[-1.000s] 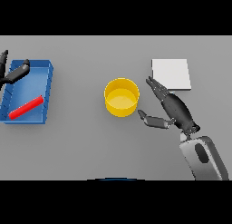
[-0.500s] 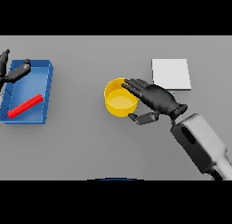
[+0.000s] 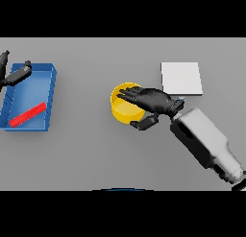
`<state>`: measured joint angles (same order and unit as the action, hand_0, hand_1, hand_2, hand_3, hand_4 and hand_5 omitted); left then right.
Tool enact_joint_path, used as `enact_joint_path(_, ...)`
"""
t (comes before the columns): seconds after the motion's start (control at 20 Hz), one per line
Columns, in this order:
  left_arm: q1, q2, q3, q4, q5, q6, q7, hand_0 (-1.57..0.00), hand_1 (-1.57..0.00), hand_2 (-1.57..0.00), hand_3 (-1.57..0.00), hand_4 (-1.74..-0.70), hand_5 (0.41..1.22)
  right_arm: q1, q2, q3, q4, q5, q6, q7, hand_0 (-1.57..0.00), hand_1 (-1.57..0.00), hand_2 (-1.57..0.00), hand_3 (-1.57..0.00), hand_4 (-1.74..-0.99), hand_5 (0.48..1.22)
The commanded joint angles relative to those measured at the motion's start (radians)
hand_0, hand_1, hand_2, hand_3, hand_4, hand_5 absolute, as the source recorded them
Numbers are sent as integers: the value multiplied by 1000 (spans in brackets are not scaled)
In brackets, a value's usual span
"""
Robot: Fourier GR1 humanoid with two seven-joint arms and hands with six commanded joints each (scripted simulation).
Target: Pick up the red beaker and tilt it to pour out 1 green nut into yellow bowl. Pick up the yellow bowl and place it on the metallic measuring scale.
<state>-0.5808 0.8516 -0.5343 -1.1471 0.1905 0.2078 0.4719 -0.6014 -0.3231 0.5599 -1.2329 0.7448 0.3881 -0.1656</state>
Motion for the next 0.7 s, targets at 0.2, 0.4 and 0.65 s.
enact_joint_path(0.2, 2, 6, 2, -11, 6, -6, -1, 1, 1, 1, 1, -798, 735, -44, 20, 39, 79, 21, 39, -6, 1, 1, 1, 1, -1288, 671)
enact_joint_path(0.4, -1, 13, 1, -11, -2, -1, 7, 1, 1, 1, 1, -798, 736, -70, 23, 61, 103, 36, 76, 14, 1, 1, 1, 1, -1306, 681)
enact_joint_path(0.65, 0, 5, -1, -7, -4, 3, 0, 1, 1, 1, 1, -792, 727, -94, 44, 85, 134, 55, 90, 30, 1, -10, -30, -49, -1321, 756)
